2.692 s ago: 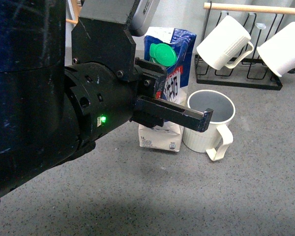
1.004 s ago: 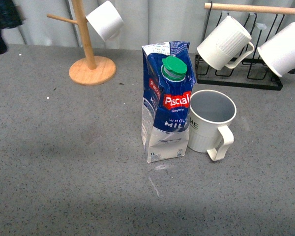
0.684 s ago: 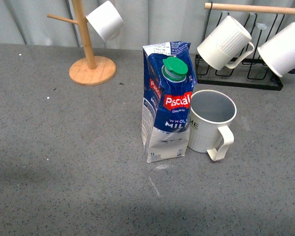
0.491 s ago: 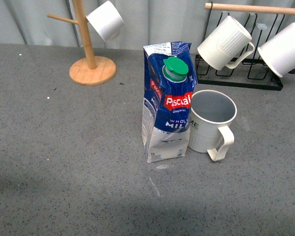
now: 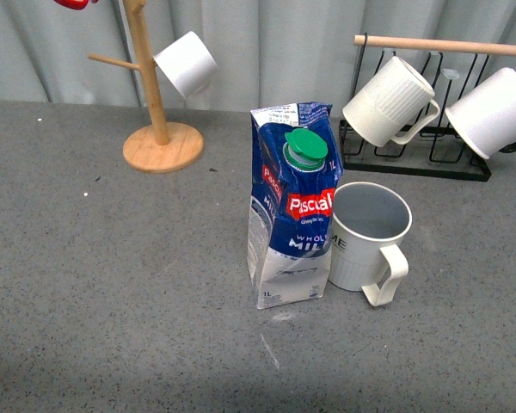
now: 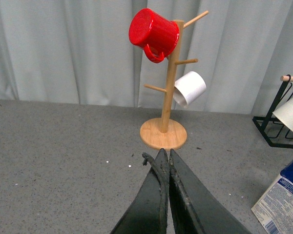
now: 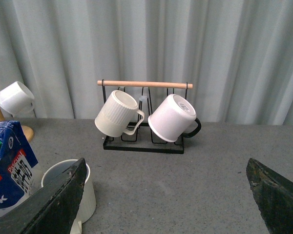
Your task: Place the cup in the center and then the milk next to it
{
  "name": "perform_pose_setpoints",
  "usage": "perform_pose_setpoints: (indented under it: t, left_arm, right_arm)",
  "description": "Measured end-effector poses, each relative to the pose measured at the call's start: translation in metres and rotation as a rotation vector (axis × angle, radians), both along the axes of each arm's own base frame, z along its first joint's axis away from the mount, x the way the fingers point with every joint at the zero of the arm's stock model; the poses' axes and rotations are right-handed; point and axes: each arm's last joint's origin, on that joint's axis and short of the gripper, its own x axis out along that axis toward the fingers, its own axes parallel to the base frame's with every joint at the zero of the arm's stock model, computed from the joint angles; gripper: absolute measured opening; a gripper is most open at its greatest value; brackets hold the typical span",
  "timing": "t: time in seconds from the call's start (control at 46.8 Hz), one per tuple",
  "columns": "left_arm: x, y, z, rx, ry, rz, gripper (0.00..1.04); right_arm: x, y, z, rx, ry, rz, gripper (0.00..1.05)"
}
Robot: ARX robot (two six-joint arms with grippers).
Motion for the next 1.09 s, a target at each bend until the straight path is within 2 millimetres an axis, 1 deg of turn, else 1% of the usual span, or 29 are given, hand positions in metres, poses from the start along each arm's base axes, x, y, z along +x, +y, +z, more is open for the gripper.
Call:
perform_pose_setpoints:
  t: [0.556, 1.09]
  left_arm:
    - [-0.020, 0.000, 0.005, 0.000, -0.016, 0.001, 0.04]
    - [-0.032, 0.000, 0.004, 0.000, -0.012, 0.001, 0.04]
  right_arm:
    - [0.000, 0.000, 0.000, 0.000, 0.000, 0.000, 0.96]
    - [0.000, 0.000, 0.000, 0.000, 0.000, 0.000, 0.96]
